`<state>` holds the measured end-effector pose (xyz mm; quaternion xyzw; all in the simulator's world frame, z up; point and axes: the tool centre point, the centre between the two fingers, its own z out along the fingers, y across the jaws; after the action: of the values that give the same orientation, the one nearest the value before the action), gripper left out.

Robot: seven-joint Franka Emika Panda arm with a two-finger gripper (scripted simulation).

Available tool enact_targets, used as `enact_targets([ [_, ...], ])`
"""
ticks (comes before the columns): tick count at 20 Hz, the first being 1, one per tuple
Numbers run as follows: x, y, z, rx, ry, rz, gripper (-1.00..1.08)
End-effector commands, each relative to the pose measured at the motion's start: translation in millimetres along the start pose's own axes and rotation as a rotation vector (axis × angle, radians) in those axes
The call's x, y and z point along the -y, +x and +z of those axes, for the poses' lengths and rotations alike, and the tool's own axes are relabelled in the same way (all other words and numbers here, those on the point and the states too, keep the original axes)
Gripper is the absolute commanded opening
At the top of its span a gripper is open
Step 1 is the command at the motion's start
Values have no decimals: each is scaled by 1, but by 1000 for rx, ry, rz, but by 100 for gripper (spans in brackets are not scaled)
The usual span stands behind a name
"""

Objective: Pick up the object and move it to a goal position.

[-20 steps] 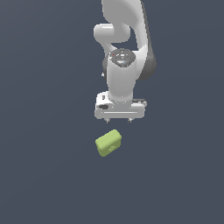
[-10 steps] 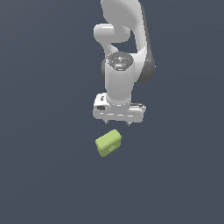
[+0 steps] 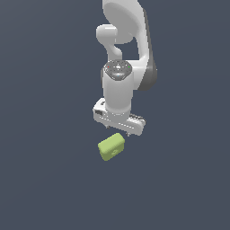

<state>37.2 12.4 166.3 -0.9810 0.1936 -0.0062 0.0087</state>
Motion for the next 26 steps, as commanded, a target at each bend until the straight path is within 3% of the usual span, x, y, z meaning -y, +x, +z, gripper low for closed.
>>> enact_targets([
  [1,-2,5,3,2,-2,75,100],
  [15,-11,32,16,5,-15,460,100],
  [26,-14,41,20,3,-21,597,100],
])
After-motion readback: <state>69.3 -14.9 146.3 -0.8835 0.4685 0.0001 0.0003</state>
